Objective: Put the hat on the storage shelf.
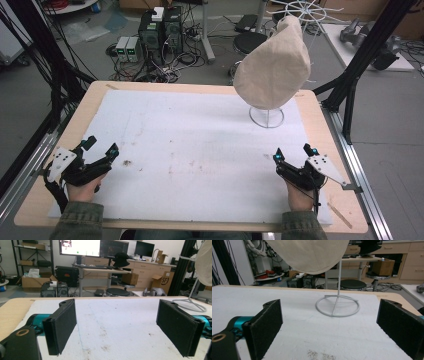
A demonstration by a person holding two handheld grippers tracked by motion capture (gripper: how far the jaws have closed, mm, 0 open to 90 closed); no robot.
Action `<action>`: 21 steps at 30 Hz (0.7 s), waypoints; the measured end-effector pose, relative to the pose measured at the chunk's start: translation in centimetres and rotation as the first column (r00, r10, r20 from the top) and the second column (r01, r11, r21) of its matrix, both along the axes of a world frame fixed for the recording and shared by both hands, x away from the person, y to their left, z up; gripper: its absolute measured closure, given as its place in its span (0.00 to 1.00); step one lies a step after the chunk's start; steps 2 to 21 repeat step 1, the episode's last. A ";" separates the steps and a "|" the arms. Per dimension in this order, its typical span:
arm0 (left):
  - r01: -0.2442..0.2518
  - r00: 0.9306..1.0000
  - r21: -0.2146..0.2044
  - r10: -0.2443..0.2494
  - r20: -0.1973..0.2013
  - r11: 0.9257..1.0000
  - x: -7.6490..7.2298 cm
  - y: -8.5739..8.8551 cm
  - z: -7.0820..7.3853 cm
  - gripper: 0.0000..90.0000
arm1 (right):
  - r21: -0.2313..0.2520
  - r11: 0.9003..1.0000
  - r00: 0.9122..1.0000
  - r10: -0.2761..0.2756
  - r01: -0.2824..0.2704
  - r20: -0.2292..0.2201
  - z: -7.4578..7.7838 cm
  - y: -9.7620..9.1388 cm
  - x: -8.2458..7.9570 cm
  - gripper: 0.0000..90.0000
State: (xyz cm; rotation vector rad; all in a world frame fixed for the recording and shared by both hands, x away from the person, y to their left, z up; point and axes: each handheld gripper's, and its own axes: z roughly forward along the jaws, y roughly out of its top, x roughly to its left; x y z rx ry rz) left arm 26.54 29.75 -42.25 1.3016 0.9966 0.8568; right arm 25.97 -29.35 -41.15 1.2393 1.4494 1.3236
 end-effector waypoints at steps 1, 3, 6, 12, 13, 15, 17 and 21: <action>-0.001 1.000 0.005 0.001 -0.002 1.000 0.0 0.0 0.0 0.18 | 0.002 1.000 1.000 0.002 -0.002 -0.001 0.0 0.0 0.0 0.06; -0.001 1.000 0.005 0.001 -0.002 1.000 0.0 0.0 0.0 0.18 | 0.002 1.000 1.000 0.002 -0.002 -0.001 0.0 0.0 0.0 0.06; -0.001 1.000 0.005 0.001 -0.002 1.000 0.0 0.0 0.0 0.18 | 0.002 1.000 1.000 0.002 -0.002 -0.001 0.0 0.0 0.0 0.06; -0.001 1.000 0.005 0.001 -0.002 1.000 0.0 0.0 0.0 0.18 | 0.002 1.000 1.000 0.002 -0.002 -0.001 0.0 0.0 0.0 0.06; -0.001 1.000 0.005 0.001 -0.002 1.000 0.0 0.0 0.0 0.18 | 0.002 1.000 1.000 0.002 -0.002 -0.001 0.0 0.0 0.0 0.06; -0.001 1.000 0.005 0.001 -0.002 1.000 0.0 0.0 0.0 0.18 | 0.002 1.000 1.000 0.002 -0.002 -0.001 0.0 0.0 0.0 0.06; -0.001 1.000 0.005 0.001 -0.002 1.000 0.0 0.0 0.0 0.18 | 0.002 1.000 1.000 0.002 -0.002 -0.001 0.0 0.0 0.0 0.06; -0.001 1.000 0.005 0.001 -0.002 1.000 0.0 0.0 0.0 0.18 | 0.002 1.000 1.000 0.002 -0.002 -0.001 0.0 0.0 0.0 0.06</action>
